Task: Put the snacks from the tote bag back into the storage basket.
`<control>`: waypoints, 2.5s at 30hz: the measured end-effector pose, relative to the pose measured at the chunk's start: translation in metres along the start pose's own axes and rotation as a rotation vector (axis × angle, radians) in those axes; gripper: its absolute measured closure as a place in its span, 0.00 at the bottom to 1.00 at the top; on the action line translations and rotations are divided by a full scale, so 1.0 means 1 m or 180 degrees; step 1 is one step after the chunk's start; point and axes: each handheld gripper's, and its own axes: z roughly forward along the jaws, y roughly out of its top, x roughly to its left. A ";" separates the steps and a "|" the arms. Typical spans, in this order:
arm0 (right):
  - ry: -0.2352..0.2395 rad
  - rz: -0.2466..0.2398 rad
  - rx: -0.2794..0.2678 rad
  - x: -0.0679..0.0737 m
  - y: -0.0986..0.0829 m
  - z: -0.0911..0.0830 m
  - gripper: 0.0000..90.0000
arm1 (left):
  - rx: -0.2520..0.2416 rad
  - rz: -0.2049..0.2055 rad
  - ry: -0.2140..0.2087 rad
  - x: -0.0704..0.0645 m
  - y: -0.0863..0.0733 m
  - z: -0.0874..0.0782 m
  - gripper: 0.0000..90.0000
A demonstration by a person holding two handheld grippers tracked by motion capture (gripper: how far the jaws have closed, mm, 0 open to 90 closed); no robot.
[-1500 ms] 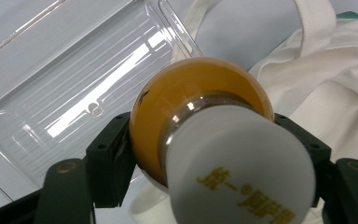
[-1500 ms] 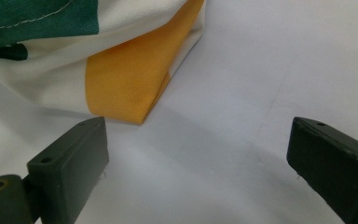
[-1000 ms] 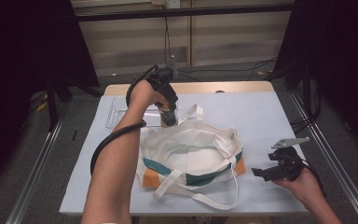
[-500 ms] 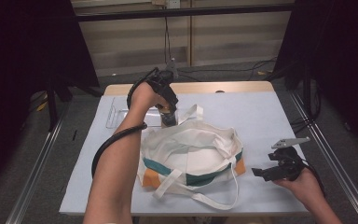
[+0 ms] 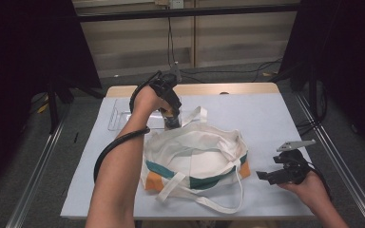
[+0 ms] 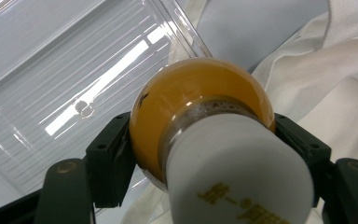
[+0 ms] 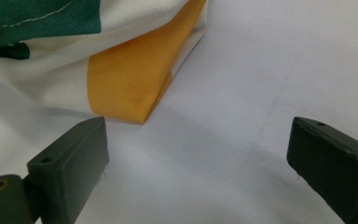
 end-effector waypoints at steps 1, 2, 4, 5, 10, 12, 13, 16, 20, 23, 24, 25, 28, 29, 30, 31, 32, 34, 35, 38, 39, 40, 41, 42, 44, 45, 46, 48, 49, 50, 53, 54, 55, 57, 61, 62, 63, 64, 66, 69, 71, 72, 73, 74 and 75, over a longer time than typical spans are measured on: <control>0.0002 0.0002 -0.0002 0.000 0.000 0.000 0.06 | 0.0000 0.0015 -0.0011 0.000 0.000 0.000 0.34; 0.0003 -0.0001 -0.0004 0.000 0.000 0.000 0.06 | -0.0006 -0.0032 -0.0013 0.000 -0.001 0.001 0.34; 0.0003 0.0004 -0.0003 0.000 0.000 0.000 0.06 | 0.0013 -0.0016 0.0003 0.001 -0.001 0.002 0.34; 0.0002 -0.0011 0.0003 0.000 0.000 0.000 0.06 | 0.0008 -0.0020 0.0003 0.001 -0.001 0.002 0.34; 0.0002 -0.0009 0.0003 0.000 0.000 0.000 0.06 | 0.0013 -0.0036 0.0000 0.000 -0.002 0.006 0.34; 0.0016 -0.0006 0.0009 0.000 0.000 0.000 0.06 | 0.0024 -0.0003 0.0040 0.001 -0.001 0.006 0.34; 0.0017 -0.0003 0.0010 0.000 0.000 0.000 0.06 | 0.0026 -0.0004 0.0038 0.001 -0.001 0.006 0.34; 0.0021 0.0002 0.0007 0.000 0.000 0.000 0.06 | 0.0016 -0.0058 -0.0007 0.000 -0.002 0.008 0.34; 0.0019 0.0000 0.0008 0.000 0.000 0.000 0.06 | 0.0005 -0.0087 -0.0020 0.000 -0.003 0.010 0.34; 0.0017 0.0001 0.0005 0.000 0.000 0.000 0.06 | 0.0012 -0.0054 -0.0009 0.001 -0.003 0.012 0.34; 0.0015 -0.0004 0.0007 0.000 0.000 0.000 0.06 | 0.0019 -0.0065 -0.0002 0.000 -0.003 0.012 0.34; 0.0018 -0.0001 0.0005 0.000 0.000 0.000 0.06 | 0.0026 -0.0091 -0.0011 -0.001 -0.003 0.013 0.34; 0.0020 -0.0001 0.0012 0.000 0.000 0.000 0.06 | 0.0031 -0.0067 0.0010 -0.001 -0.002 0.014 0.34; 0.0020 -0.0001 0.0012 0.000 0.000 0.000 0.06 | 0.0031 -0.0067 0.0010 -0.001 -0.002 0.014 0.34; 0.0020 -0.0004 0.0009 0.000 0.000 0.000 0.06 | 0.0025 -0.0065 0.0002 0.000 -0.002 0.015 0.34; 0.0004 -0.0003 0.0001 0.000 0.000 0.000 0.06 | 0.0047 -0.0038 0.0033 0.000 -0.003 0.015 0.34; 0.0002 -0.0001 0.0004 0.000 0.000 0.000 0.06 | 0.0027 -0.0065 0.0019 0.000 -0.003 0.016 0.34; 0.0010 -0.0002 0.0008 0.000 0.000 0.000 0.06 | 0.0024 -0.0075 0.0014 0.000 -0.003 0.016 0.34; 0.0020 0.0002 0.0007 0.000 0.000 0.000 0.06 | 0.0024 -0.0053 -0.0004 0.001 -0.003 0.016 0.34; 0.0026 -0.0001 0.0012 0.000 0.000 0.000 0.06 | 0.0032 -0.0039 -0.0012 0.001 -0.003 0.018 0.34; 0.0026 -0.0001 0.0012 0.000 0.000 0.000 0.06 | 0.0032 -0.0039 -0.0012 0.001 -0.003 0.018 0.34; 0.0025 -0.0003 0.0010 0.001 0.000 0.000 0.06 | 0.0031 -0.0052 0.0004 0.001 -0.004 0.018 0.34; 0.0025 -0.0002 0.0011 0.000 0.000 0.000 0.06 | 0.0022 -0.0054 0.0020 0.001 -0.004 0.019 0.34; 0.0023 -0.0002 0.0016 0.000 0.000 0.001 0.06 | 0.0026 -0.0037 0.0045 0.001 -0.003 0.019 0.34; 0.0023 -0.0004 0.0022 0.000 0.000 0.001 0.06 | 0.0032 -0.0038 0.0041 0.001 -0.003 0.018 0.34; 0.0022 -0.0011 0.0019 0.000 0.000 0.001 0.06 | 0.0032 -0.0038 0.0041 0.001 -0.003 0.018 0.34; 0.0022 -0.0003 0.0021 0.000 0.000 0.001 0.06 | 0.0024 -0.0057 0.0007 0.001 -0.004 0.019 0.34; 0.0027 -0.0002 0.0018 0.000 0.000 0.001 0.06 | 0.0028 -0.0055 0.0006 0.001 -0.004 0.019 0.34; 0.0027 -0.0007 0.0017 0.001 0.000 0.001 0.06 | 0.0019 -0.0048 0.0019 0.000 -0.004 0.019 0.34; 0.0031 0.0004 0.0022 0.001 0.001 0.001 0.06 | 0.0018 -0.0040 0.0051 0.000 -0.003 0.019 0.34; 0.0025 0.0000 0.0018 0.001 0.000 0.001 0.06 | 0.0017 -0.0059 0.0051 0.000 -0.003 0.019 0.34; 0.0025 0.0000 0.0018 0.001 0.000 0.001 0.06 | 0.0017 -0.0059 0.0051 0.000 -0.003 0.019 0.34; 0.0030 -0.0008 0.0018 0.001 0.001 0.000 0.06 | 0.0029 -0.0052 0.0031 0.000 -0.003 0.019 0.34; 0.0028 -0.0005 0.0018 0.001 0.001 0.000 0.06 | -0.0003 -0.0053 0.0026 -0.001 -0.003 0.020 0.34; 0.0023 -0.0006 0.0020 0.001 0.000 0.000 0.06 | -0.0010 -0.0083 0.0031 -0.001 -0.003 0.020 0.33; 0.0022 -0.0003 0.0015 0.001 0.000 0.000 0.06 | -0.0024 -0.0089 0.0031 -0.001 -0.003 0.020 0.33; 0.0020 0.0002 0.0016 0.001 0.000 0.000 0.06 | -0.0032 -0.0092 0.0033 -0.001 -0.003 0.021 0.33; 0.0020 0.0002 0.0016 0.001 0.000 0.000 0.06 | -0.0032 -0.0092 0.0033 -0.001 -0.003 0.021 0.33; 0.0025 -0.0001 0.0018 0.001 0.000 0.000 0.06 | -0.0044 -0.0095 0.0035 -0.001 -0.003 0.021 0.33; 0.0023 -0.0007 0.0024 0.001 0.000 0.001 0.06 | -0.0057 -0.0142 0.0057 0.000 -0.004 0.021 0.33; 0.0024 -0.0011 0.0025 0.002 0.000 0.001 0.06 | -0.0065 -0.0158 0.0028 0.000 -0.004 0.021 0.33; 0.0024 -0.0011 0.0025 0.002 0.000 0.001 0.06 | -0.0065 -0.0158 0.0028 0.000 -0.004 0.021 0.33; 0.0024 -0.0010 0.0025 0.002 0.000 0.001 0.06 | -0.0057 -0.0141 0.0047 0.000 -0.004 0.020 0.33; 0.0028 -0.0002 0.0030 0.002 0.000 0.001 0.06 | -0.0055 -0.0144 0.0038 0.001 -0.004 0.020 0.33; 0.0019 -0.0011 0.0026 0.002 0.000 0.001 0.06 | -0.0056 -0.0118 0.0011 0.002 -0.004 0.020 0.33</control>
